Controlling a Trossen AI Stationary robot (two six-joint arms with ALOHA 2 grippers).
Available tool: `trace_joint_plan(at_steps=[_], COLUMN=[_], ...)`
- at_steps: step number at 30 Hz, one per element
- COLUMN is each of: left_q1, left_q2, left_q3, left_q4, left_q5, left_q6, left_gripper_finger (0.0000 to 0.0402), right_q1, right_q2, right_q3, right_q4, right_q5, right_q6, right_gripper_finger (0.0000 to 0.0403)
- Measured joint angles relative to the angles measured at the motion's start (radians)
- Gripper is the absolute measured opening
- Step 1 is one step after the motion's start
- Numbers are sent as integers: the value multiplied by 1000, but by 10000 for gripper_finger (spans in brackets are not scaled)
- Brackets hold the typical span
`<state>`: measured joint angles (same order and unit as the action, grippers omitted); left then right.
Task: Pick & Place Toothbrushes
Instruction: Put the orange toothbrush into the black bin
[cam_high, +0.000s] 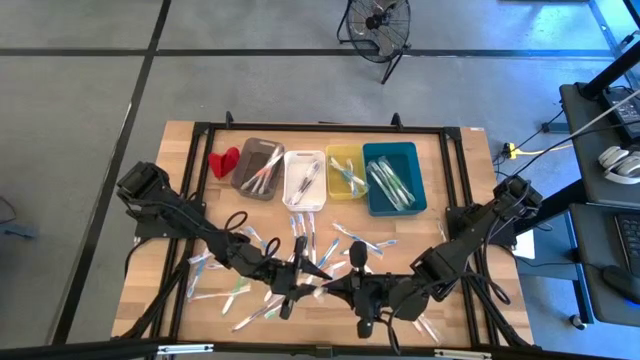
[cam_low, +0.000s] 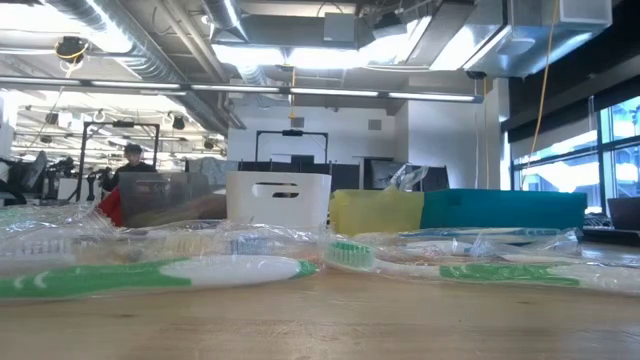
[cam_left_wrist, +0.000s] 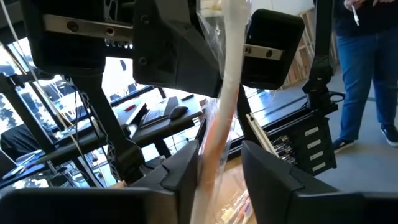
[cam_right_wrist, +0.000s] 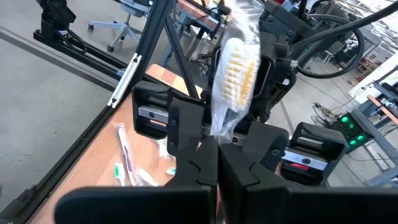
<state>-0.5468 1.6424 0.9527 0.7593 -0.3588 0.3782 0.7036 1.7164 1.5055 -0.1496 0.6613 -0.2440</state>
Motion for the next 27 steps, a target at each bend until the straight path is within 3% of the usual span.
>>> trace_joint_plan(at_steps=[8, 22, 27], left_q1=[0, -1, -1], left_q2=[0, 1, 0], left_q3=[0, 0, 0], left_q4=[-3, -15, -22], left_q5=[5, 9, 8], left_q6=[2, 1, -1], left_gripper_finger=[16, 15, 14], right_q1=[-3, -1, -1], right_q2=[0, 0, 0], right_q3=[0, 0, -1], right_q4=[-15, -25, -27], right_q5=[-42, -75, -79], right_q6=[27, -53, 41], right_gripper_finger=[0, 35, 35])
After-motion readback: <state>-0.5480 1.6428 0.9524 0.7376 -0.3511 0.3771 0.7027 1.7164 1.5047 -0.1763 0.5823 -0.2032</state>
